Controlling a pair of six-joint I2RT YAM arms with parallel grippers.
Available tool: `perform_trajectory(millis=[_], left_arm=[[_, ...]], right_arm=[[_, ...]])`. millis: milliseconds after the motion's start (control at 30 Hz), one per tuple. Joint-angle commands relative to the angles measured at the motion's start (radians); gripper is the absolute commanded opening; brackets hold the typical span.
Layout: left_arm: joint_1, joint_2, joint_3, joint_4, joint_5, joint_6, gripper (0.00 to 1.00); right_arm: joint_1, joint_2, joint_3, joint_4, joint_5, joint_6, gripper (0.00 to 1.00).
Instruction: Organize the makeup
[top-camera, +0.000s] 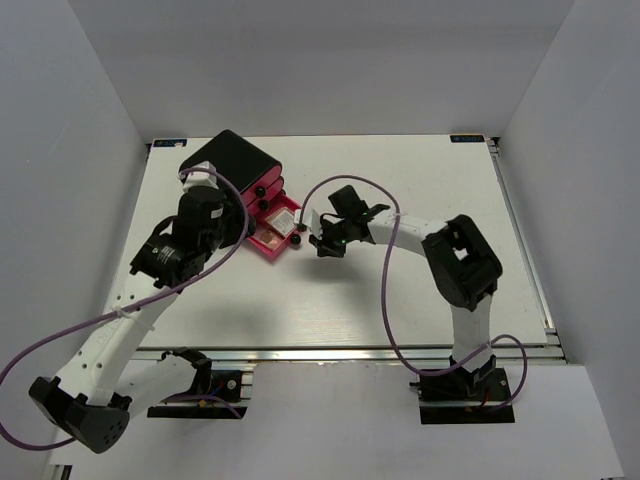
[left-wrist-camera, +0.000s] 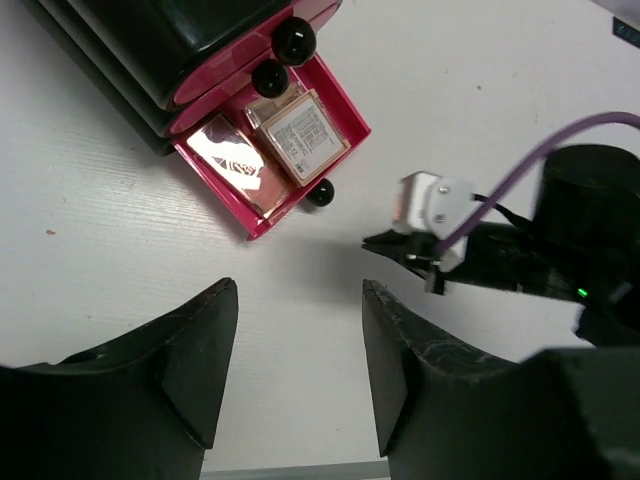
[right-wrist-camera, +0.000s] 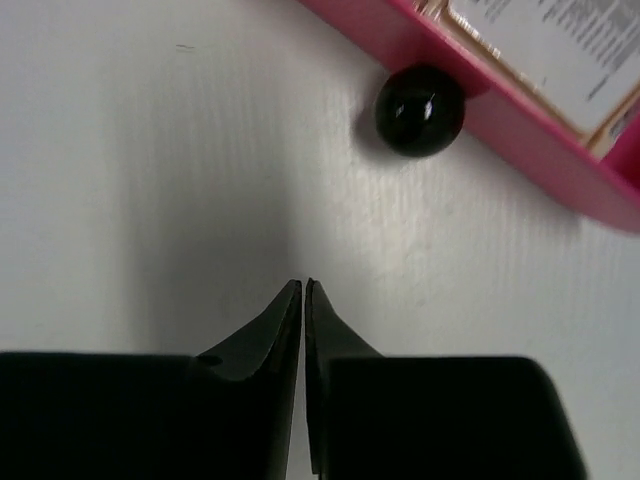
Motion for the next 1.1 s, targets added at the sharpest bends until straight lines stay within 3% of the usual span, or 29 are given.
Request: perform_trajectory(millis=[0, 100, 333, 533, 767, 833, 1067], left_arm=[[0.008, -0.049, 0.017, 0.001, 0.018, 0.009, 0.63], [0.008, -0.075, 0.007, -0.019, -0.001, -0.017, 0.64], [0.009, -0.178, -0.032, -0.057, -0.048, -0.075, 0.69], [0.009, -0.200, -0.050, -0.068, -0.059, -0.096, 0.71], [0.009, -0.187, -0.046, -0.079, -0.062, -0.093, 0.72], [0.009, -0.187, -0.044, -0.085, -0.062, -0.095, 0.72], [0.009, -0.206, -0.041, -0.115, -0.077, -0.113, 0.72]], right_arm=[[0.000, 0.100, 0.137, -0.013, -0.038, -0.336, 0.11], [0.009, 0.160, 0.213, -0.041, -0.052, -0.483, 0.16], [0.047, 0.244, 0.274, -0.045, -0.003, -0.715, 0.40], [0.070, 0.267, 0.276, 0.054, 0.028, -0.737, 0.64], [0.089, 0.331, 0.369, 0.076, 0.042, -0.717, 0.79], [0.095, 0.347, 0.388, 0.088, 0.053, -0.715, 0.89], [0.104, 0.424, 0.491, 0.079, 0.068, -0.671, 0.89]])
